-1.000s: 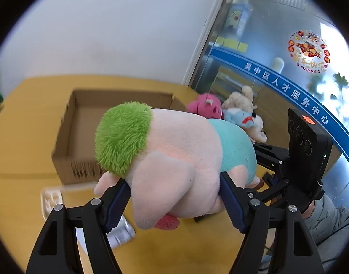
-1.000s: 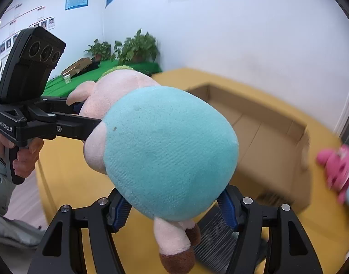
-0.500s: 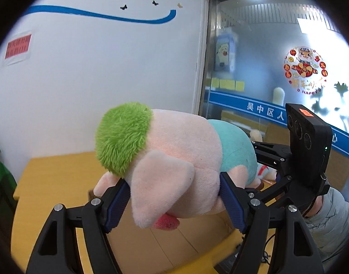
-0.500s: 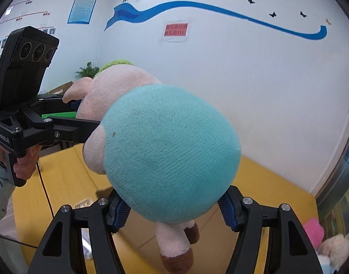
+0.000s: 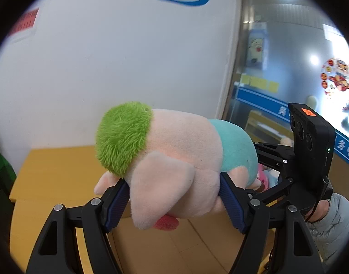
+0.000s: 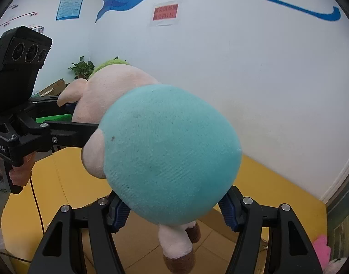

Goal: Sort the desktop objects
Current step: 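Carry the pig plush into the cardboard box and open the right gripper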

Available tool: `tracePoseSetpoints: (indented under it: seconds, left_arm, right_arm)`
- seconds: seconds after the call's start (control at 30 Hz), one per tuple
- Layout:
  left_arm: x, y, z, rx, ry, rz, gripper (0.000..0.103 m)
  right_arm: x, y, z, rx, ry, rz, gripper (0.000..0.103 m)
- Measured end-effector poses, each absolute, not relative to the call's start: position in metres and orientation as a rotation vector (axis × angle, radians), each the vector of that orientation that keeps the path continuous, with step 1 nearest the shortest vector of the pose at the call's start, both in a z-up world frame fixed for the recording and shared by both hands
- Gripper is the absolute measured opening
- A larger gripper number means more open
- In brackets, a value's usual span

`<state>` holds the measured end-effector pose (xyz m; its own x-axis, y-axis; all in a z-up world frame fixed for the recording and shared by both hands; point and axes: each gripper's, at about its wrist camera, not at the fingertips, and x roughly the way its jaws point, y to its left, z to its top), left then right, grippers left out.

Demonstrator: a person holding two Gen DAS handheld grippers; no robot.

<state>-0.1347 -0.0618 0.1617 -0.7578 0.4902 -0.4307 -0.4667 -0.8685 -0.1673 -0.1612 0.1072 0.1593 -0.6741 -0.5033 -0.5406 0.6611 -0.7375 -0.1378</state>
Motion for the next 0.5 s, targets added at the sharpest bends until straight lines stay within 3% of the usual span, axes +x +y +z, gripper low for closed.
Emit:
tracePoseSetpoints:
  seconds: [0.5]
  left_arm:
    - [-0.249,-0.085,-0.015,-1.207,-0.248,2.42,0.074]
  right_arm:
    - [-0.286,0.086,-0.038,1.117,0.27,-2.172,0.065]
